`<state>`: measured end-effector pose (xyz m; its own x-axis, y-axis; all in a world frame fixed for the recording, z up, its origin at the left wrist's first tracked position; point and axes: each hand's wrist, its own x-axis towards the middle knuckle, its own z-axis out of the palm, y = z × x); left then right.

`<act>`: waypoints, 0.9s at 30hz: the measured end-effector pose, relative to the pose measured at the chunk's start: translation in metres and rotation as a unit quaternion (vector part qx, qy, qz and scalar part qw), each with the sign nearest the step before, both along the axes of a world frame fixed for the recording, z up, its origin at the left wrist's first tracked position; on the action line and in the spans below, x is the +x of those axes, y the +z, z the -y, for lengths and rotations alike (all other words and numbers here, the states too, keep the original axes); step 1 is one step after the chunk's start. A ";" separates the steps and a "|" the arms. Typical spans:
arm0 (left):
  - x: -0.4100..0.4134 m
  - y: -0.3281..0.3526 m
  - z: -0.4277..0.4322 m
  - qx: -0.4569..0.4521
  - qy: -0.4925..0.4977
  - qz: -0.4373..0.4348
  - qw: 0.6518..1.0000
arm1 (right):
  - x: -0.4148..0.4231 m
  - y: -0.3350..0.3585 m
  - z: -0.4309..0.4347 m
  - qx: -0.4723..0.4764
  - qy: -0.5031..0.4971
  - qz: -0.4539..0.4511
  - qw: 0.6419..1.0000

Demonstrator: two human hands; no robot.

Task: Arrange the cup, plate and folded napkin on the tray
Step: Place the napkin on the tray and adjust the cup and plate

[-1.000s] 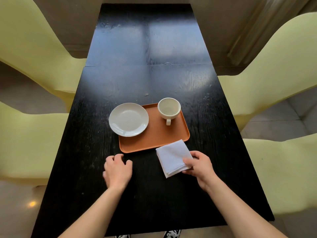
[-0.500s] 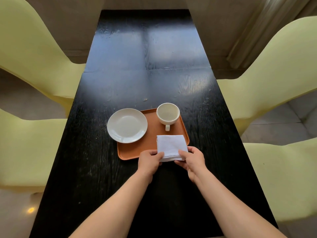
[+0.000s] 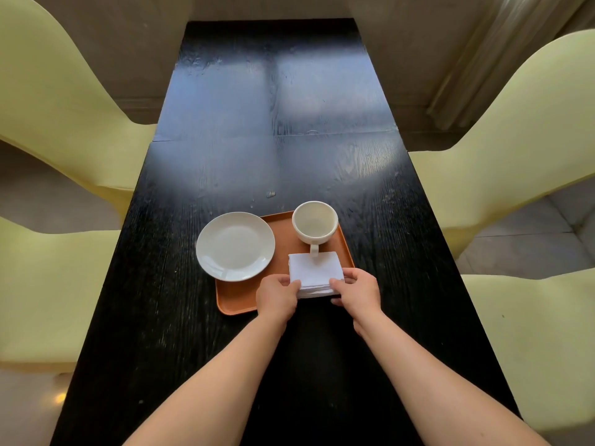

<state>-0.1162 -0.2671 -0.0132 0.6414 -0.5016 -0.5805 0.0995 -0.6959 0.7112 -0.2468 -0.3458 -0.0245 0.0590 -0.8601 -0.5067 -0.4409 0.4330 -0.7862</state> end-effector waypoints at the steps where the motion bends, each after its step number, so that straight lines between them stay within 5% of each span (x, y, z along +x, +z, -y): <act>1: 0.001 -0.001 0.000 0.010 -0.012 0.022 1.000 | 0.001 0.000 0.002 -0.034 0.027 -0.045 0.998; 8: 0.001 0.000 -0.008 0.009 -0.101 0.121 0.987 | -0.007 -0.001 0.008 -0.135 0.159 -0.236 0.949; 16: 0.033 0.000 -0.067 -0.014 -0.093 0.307 0.947 | 0.000 0.027 0.010 -0.280 0.182 -0.230 0.914; 19: 0.052 -0.014 -0.091 0.019 -0.050 0.358 0.932 | 0.025 0.036 0.017 -0.258 0.187 -0.202 0.926; 22: 0.064 -0.029 -0.100 0.030 -0.011 0.316 0.948 | 0.052 0.038 0.024 -0.173 0.174 -0.194 0.950; 27: 0.065 -0.054 -0.102 0.053 -0.083 0.338 0.936 | 0.073 0.032 0.036 -0.117 0.137 -0.205 0.962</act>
